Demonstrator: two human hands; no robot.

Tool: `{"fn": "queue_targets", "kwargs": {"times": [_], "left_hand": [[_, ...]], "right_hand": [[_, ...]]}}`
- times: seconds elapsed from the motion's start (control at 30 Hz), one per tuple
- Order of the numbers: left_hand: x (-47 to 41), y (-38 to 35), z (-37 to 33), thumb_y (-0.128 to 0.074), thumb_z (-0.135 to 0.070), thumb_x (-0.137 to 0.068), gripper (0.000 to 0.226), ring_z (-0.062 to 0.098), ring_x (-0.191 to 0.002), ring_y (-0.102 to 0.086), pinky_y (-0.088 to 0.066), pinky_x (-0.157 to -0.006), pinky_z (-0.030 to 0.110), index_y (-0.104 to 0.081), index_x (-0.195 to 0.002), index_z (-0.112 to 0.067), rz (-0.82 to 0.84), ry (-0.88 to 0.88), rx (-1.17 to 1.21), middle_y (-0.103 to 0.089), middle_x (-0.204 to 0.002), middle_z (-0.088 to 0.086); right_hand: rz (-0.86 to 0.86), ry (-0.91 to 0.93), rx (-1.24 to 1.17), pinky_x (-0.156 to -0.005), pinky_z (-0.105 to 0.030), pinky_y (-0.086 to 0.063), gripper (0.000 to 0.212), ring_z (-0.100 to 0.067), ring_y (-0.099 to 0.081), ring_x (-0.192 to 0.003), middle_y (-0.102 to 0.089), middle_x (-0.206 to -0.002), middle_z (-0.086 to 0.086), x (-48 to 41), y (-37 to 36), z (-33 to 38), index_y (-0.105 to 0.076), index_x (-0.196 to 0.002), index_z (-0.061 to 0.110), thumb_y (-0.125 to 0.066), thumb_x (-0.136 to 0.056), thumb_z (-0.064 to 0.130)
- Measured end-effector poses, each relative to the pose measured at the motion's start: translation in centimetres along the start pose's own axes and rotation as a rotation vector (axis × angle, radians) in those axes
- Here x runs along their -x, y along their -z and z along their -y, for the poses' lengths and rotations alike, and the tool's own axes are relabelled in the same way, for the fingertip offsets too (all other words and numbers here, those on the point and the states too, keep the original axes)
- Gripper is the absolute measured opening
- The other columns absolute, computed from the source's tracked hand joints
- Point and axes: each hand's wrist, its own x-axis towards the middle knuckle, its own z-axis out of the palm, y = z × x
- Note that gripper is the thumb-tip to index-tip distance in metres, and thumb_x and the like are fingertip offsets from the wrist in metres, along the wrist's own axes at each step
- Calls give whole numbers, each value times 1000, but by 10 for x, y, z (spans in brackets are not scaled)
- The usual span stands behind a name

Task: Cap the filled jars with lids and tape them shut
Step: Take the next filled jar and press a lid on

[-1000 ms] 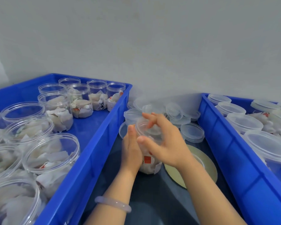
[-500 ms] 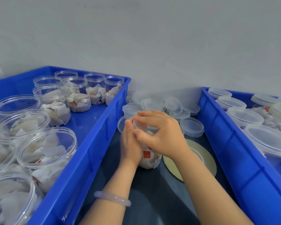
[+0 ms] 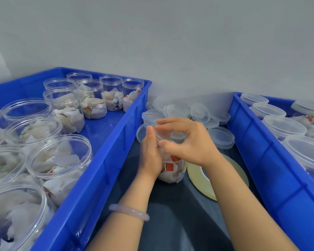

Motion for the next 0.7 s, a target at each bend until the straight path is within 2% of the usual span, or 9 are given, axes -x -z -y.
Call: {"fn": "queue_targets", "kwargs": {"times": [0.07, 0.1, 0.17, 0.23, 0.3, 0.4, 0.47, 0.6, 0.7], "left_hand": [[1, 0, 1, -21, -74, -81, 78, 28, -108, -63, -45, -97, 57, -66, -109, -16, -4, 17, -35, -70, -106, 11], [1, 0, 2, -20, -77, -78, 80, 24, -106, -65, -46, -96, 55, -67, -107, -19, -21, 24, -63, -72, -104, 6], [3, -1, 2, -18, -79, -75, 76, 16, -101, -67, -49, -94, 49, -69, -100, -28, -61, 36, -98, -73, -98, -3], [3, -1, 1, -18, -77, -78, 71, 14, -97, -68, -52, -90, 41, -70, -93, -31, -77, 27, -87, -74, -94, -5], [4, -1, 1, -15, -71, -87, 72, 12, -95, -68, -52, -87, 31, -71, -94, -27, -83, 16, -65, -74, -91, -5], [5, -2, 2, -15, -63, -87, 76, 10, -91, -67, -50, -79, 18, -70, -100, -12, -100, -1, -30, -73, -88, -5], [6, -3, 1, -18, -58, -84, 70, 9, -86, -65, -48, -75, 15, -68, -97, -11, -108, -20, -19, -71, -86, -4], [6, -2, 2, -20, -49, -90, 63, 3, -79, -65, -48, -73, 14, -67, -96, -8, -115, -41, -9, -69, -82, -6], [6, -3, 7, -24, -38, -103, 52, 1, -70, -63, -49, -71, 20, -66, -79, -21, -205, -51, -40, -68, -69, -11]], "right_hand": [[-98, -6, 59, -97, -18, -41, 30, -1, -57, -108, -67, -115, 10, 4, -8, 0, -76, -97, 21, -77, -68, 29], [-168, -14, 80, -97, -16, -39, 34, 0, -54, -110, -65, -117, 9, 6, -13, -1, -76, -96, 20, -79, -65, 36], [-261, -57, 54, -89, -2, -32, 48, 6, -47, -108, -54, -119, 5, 12, -18, -2, -73, -97, 17, -87, -58, 42], [-251, -93, 35, -81, 3, -30, 54, 12, -45, -104, -49, -113, 5, 15, -18, -3, -69, -96, 18, -89, -53, 42], [-243, -96, 41, -82, -1, -34, 46, 7, -51, -103, -56, -109, 5, 15, -16, -3, -70, -92, 19, -90, -55, 37], [-272, -32, 47, -91, -27, -47, 35, -16, -62, -101, -66, -107, 0, 15, -15, 0, -75, -90, 12, -90, -60, 23], [-264, 10, 42, -90, -36, -49, 32, -19, -64, -100, -67, -106, -2, 15, -14, 0, -75, -90, 11, -88, -63, 19], [-216, 13, 26, -95, -31, -47, 34, -17, -60, -107, -66, -111, 3, 18, -13, -4, -75, -95, 16, -77, -65, 31], [-268, 11, 43, -97, -24, -43, 36, -18, -59, -110, -65, -113, 6, 19, -19, -6, -75, -96, 17, -75, -64, 32]]}}
